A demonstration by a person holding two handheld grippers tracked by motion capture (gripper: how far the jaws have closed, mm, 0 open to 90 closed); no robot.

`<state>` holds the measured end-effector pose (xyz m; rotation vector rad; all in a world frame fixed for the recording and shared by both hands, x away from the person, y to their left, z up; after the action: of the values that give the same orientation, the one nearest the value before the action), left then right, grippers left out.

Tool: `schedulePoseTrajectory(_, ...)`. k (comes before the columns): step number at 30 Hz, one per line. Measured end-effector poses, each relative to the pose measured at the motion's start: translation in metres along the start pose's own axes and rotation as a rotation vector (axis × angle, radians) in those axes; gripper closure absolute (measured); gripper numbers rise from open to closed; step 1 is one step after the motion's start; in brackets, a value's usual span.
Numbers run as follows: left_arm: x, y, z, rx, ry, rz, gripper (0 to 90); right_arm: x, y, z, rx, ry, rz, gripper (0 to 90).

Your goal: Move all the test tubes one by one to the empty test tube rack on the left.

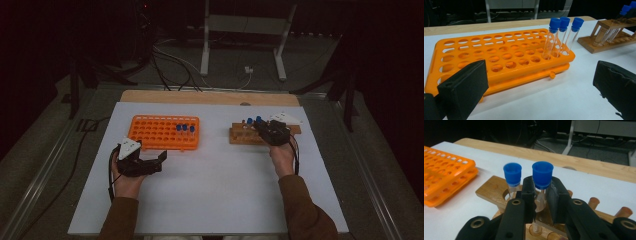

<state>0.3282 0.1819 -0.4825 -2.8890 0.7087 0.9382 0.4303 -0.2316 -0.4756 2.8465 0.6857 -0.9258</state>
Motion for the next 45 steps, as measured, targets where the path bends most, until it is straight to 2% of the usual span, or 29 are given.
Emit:
schedulePoseTrajectory(14, 0.001, 0.0, 0.0, 0.0, -0.004, -0.002, 0.6, -0.017, -0.003, -0.014, -0.022, 0.045, 0.001, 77.2)
schedulePoseTrajectory(21, 0.0, 0.0, 0.0, -0.002, -0.002, -0.003, 0.7, -0.031, -0.007, -0.028, -0.05, 0.076, -0.004, 77.2)
schedulePoseTrajectory(34, 0.002, 0.002, 0.001, 0.004, -0.013, 0.0, 0.7, -0.048, -0.011, -0.032, -0.078, 0.108, -0.021, 77.1)
schedulePoseTrajectory(38, 0.003, 0.003, 0.001, 0.003, -0.013, 0.001, 0.6, -0.052, -0.013, -0.033, -0.084, 0.112, -0.031, 77.1)
schedulePoseTrajectory(45, 0.004, 0.008, -0.001, 0.011, -0.015, 0.013, 0.7, -0.058, -0.022, -0.031, -0.1, 0.11, -0.085, 77.0)
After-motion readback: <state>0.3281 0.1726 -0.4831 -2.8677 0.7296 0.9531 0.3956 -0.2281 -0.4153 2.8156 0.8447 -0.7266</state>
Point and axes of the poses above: each handheld gripper's, and its own axes: x roughly forward along the jaws, z roughly out of its underside, y roughly to its right, the point moved 3 cm from there along x, roughly forward along the jaws, and after that the axes turned 9 degrees about -y, right-handed, at the moved point
